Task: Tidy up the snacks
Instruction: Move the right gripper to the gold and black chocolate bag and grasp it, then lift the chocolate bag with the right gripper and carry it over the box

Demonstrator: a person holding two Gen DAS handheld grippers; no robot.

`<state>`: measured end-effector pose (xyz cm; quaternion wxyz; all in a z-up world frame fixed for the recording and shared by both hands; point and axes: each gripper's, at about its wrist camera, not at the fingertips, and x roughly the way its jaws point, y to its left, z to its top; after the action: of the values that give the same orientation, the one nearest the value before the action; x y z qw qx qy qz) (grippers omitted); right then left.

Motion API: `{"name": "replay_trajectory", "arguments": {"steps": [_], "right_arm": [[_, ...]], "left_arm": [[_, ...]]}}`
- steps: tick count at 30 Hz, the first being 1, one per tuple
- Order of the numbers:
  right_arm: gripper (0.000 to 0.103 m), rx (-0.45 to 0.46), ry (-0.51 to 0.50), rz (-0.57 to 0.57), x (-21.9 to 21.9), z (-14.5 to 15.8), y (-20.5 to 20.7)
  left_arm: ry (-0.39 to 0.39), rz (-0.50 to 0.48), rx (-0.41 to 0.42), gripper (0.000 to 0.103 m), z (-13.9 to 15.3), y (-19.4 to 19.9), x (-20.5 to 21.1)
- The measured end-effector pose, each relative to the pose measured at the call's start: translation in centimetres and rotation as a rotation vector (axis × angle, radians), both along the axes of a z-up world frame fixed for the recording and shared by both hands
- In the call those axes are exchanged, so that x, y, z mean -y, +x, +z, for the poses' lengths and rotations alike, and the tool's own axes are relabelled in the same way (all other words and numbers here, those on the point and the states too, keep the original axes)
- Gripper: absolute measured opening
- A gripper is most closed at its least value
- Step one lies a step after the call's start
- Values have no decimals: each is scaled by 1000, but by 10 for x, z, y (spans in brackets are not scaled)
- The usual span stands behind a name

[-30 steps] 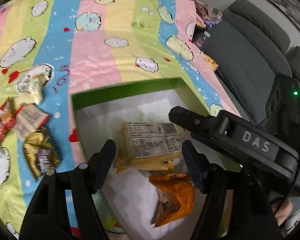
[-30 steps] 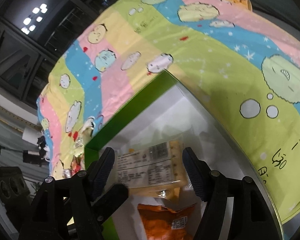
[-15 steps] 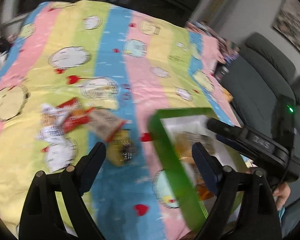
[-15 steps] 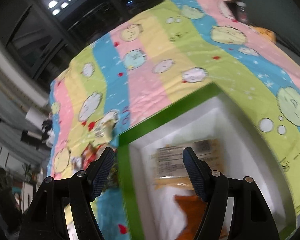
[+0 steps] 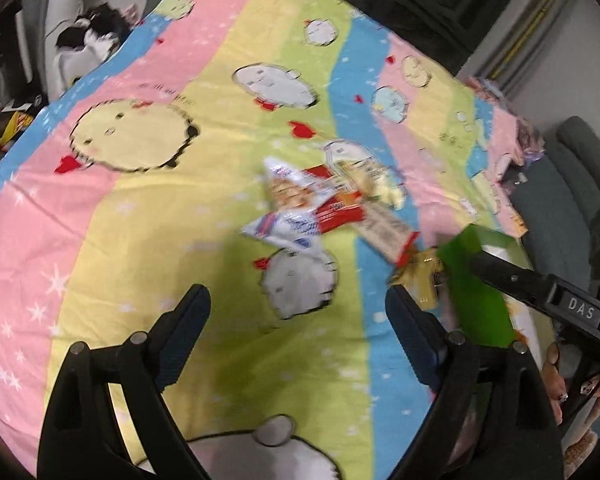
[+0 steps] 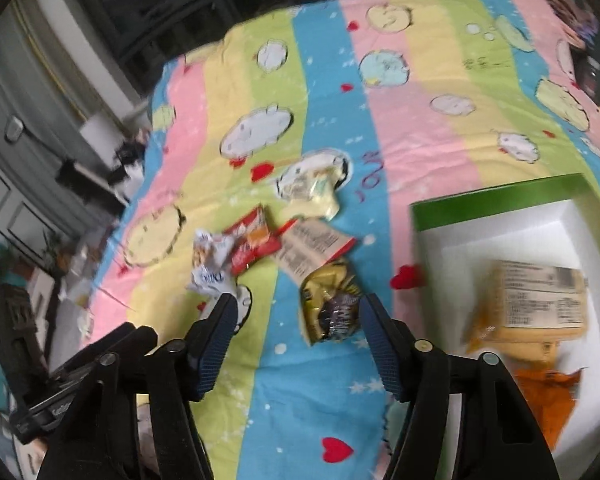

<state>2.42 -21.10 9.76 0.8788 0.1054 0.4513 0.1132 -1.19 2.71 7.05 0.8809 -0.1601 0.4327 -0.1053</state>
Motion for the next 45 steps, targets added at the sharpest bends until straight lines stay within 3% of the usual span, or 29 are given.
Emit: {"name": "replay_trajectory", "arguments": {"steps": [4,8,12,17,22,25,28,33,35,37,41,45], "right_arm": [[63,-56,-99,-26,-16,-26,15],[61,-47,-231,-57,-24,-40,22],[54,-81,-257,-83,-21,-54,29],[48,-84,-186,-68,-19,-52,24],[47,-143,21,105,-33,-48,13],[48,-182,101,194,-47,-52,9],[48,-222,116,258,-62,-60,7],[53,-222,83,257,-66,-58,4],[65,-196,113,238,-57,-48,0],[69,-169,137,224,-45,-39,0],[69,-140,208,188,-27,-29,1],[69,-203,288,177,-24,-42,6]], "left_arm": [[-3,2,-14,89,-7,2,-7],[-6,1,-29,89,-14,4,-10],[9,20,-31,89,-16,6,-13],[-2,20,-30,89,-15,7,-15],[-27,32,-39,89,-16,8,-21],[-37,47,-39,89,-15,7,-26],[-52,54,-39,89,-13,6,-30],[-60,23,-51,89,-15,6,-25],[-67,1,-54,89,-15,6,-22],[-83,-28,-54,89,-15,6,-18],[-107,-101,-59,89,-15,4,-4],[-118,-185,-80,88,-22,1,19]]}}
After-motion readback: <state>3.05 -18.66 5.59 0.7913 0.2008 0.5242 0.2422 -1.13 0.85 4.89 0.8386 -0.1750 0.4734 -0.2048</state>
